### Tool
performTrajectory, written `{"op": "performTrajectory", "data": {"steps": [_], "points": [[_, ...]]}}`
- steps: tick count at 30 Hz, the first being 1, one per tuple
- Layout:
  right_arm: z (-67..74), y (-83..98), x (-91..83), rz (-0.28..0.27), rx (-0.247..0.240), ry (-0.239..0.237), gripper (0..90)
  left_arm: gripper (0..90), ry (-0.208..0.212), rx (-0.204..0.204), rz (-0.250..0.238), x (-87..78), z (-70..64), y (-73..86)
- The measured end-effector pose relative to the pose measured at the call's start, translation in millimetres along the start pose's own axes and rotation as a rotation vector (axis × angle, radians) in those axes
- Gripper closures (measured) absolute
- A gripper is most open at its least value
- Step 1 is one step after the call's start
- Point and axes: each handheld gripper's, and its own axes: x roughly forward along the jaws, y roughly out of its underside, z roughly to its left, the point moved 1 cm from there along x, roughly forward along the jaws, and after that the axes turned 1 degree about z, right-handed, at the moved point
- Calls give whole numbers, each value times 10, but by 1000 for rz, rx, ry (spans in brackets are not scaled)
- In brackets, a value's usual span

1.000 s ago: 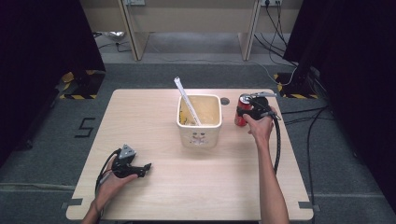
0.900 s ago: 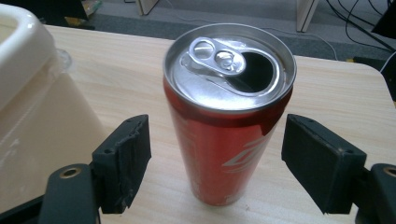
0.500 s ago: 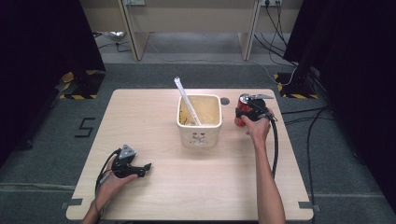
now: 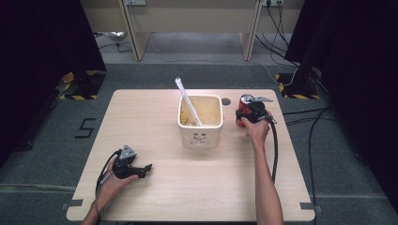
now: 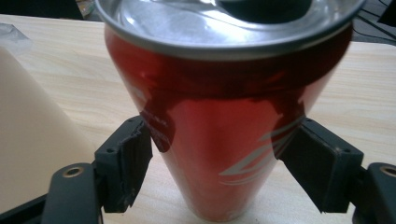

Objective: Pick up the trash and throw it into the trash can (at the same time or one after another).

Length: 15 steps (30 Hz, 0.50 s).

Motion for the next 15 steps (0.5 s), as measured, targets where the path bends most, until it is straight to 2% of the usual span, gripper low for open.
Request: {"op": "performTrajectory", "data": {"steps": [6, 11, 15], "points": [[8, 5, 27, -21, -17, 2, 322, 129, 0, 0, 0, 0, 0, 0], [13, -4, 14, -20, -48, 18, 339, 128, 0, 0, 0, 0, 0, 0], [13, -13, -24, -19, -51, 25, 341, 128, 0, 0, 0, 0, 0, 0]]}}
